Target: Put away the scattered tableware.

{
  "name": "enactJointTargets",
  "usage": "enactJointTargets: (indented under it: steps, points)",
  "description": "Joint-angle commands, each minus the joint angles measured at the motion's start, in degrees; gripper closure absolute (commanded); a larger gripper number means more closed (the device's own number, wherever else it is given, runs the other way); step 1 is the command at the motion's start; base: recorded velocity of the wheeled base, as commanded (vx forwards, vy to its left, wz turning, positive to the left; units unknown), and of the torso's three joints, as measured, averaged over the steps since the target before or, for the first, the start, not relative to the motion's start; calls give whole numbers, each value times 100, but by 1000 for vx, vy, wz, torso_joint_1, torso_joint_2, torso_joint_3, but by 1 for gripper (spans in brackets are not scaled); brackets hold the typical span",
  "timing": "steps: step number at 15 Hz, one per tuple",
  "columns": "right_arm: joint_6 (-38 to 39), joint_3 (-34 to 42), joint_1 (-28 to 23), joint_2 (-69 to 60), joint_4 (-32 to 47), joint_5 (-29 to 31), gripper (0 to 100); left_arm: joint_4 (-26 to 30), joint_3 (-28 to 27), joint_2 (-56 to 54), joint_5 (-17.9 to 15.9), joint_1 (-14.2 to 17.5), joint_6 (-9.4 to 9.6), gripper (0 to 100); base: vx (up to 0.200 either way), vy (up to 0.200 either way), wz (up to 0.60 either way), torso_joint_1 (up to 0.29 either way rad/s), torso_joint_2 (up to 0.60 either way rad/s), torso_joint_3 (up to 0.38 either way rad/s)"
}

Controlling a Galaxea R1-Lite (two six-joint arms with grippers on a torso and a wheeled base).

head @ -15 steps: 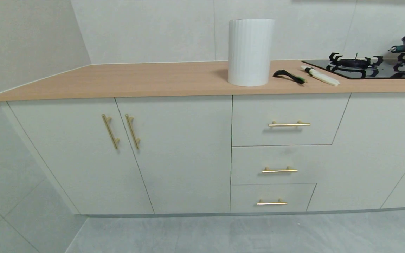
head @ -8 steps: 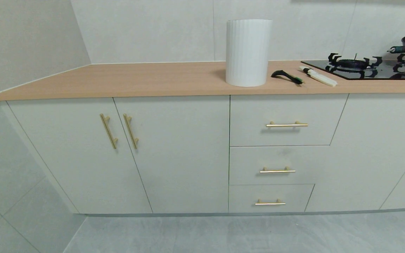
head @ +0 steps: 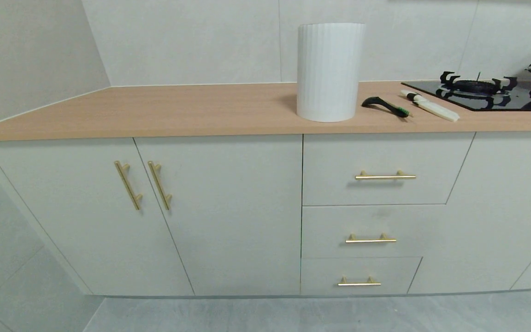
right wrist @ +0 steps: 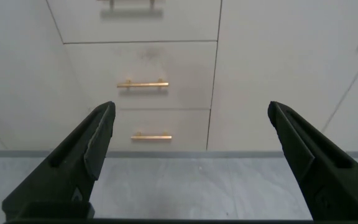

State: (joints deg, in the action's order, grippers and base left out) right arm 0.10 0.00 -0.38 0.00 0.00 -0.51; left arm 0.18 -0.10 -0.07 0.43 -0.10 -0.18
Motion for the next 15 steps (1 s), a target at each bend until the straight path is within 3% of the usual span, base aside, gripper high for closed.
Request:
enactJointTargets:
  steps: [1,11,12,14,15]
  points:
    - [-1,0,3,18,0,-2,0,-1,1,7,1,1,1,0,0,0,0,0,0,0]
    - [-27,0,3,9,-9,-19,0,-9,-8,7,1,1,1,0,0,0,0,0,0,0]
    - [-1,-114,20,18,-35,-72,0,-1,1,7,1,1,1,0,0,0,0,0,0,0]
    - [395,-1099,134,448,70,-292,0,-1,1,7,1,1,1,0,0,0,0,0,0,0]
    - [386,-1160,196,598,123,-362,0,-1,1,7,1,1,1,0,0,0,0,0,0,0]
